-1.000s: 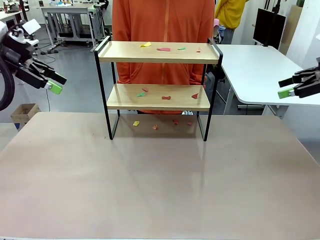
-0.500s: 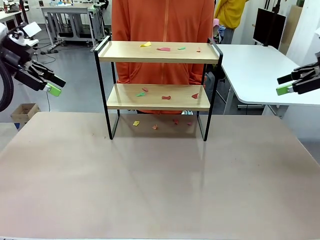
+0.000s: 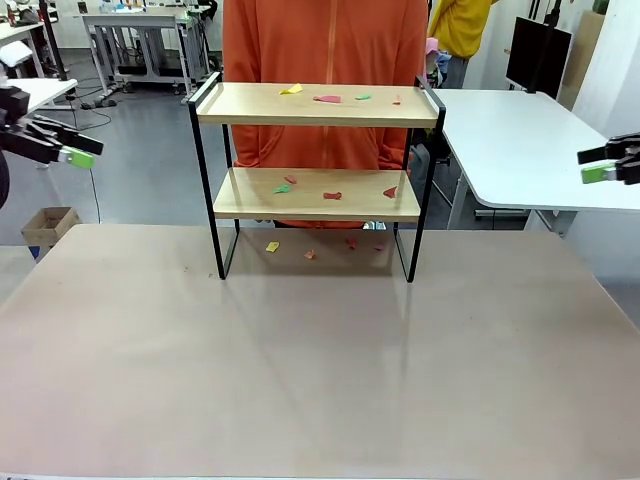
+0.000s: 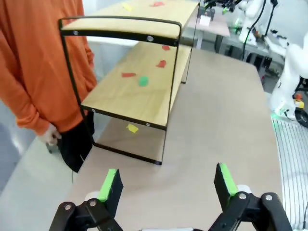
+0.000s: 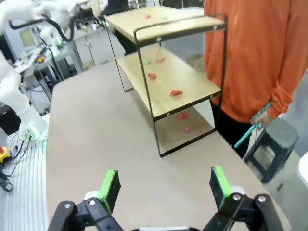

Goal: Clean the shelf.
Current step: Pick up the Duster handed by the human.

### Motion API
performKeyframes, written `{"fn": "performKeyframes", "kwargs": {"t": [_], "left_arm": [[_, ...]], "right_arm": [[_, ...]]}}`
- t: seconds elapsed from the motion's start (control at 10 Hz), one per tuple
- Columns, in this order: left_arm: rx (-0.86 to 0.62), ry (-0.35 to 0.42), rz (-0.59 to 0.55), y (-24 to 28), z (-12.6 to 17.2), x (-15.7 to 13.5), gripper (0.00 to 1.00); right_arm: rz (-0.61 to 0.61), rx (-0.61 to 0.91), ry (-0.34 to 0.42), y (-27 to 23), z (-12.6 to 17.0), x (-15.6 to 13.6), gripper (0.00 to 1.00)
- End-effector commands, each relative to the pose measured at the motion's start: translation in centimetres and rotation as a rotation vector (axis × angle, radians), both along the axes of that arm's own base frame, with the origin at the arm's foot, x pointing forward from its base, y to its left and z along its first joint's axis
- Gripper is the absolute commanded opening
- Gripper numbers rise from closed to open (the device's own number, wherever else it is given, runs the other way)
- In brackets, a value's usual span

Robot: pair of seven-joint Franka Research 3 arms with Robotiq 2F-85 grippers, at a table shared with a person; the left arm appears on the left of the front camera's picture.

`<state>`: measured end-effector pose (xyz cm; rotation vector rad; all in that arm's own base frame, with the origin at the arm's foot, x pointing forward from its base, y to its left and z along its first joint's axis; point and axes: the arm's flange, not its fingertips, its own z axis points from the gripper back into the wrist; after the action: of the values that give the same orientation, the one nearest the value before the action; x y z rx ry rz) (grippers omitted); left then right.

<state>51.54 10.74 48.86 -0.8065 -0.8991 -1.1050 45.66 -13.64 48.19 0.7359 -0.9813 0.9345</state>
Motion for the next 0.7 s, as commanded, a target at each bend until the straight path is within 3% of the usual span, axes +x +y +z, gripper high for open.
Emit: {"fn": "performKeyframes", "kwargs": {"t": [0.0, 0.3, 0.6], "left_arm": [[-0.109, -0.053, -0.083, 2.3, -1.2, 1.7, 1.00], [-0.223, -0.150, -0.151, 5.3, -4.9, 2.4, 1.00], [-0.296, -0.234, -0.164, 7.3, -7.6, 1.4, 1.00]], "right_arm": [[0.085, 0.083, -0.092, -3.4, -2.0, 3.2, 1.00], [0.147, 0.144, -0.190, -6.6, -5.4, 5.0, 1.00], [0.137, 0.209, -0.201, -7.3, -7.5, 5.9, 1.00]]}}
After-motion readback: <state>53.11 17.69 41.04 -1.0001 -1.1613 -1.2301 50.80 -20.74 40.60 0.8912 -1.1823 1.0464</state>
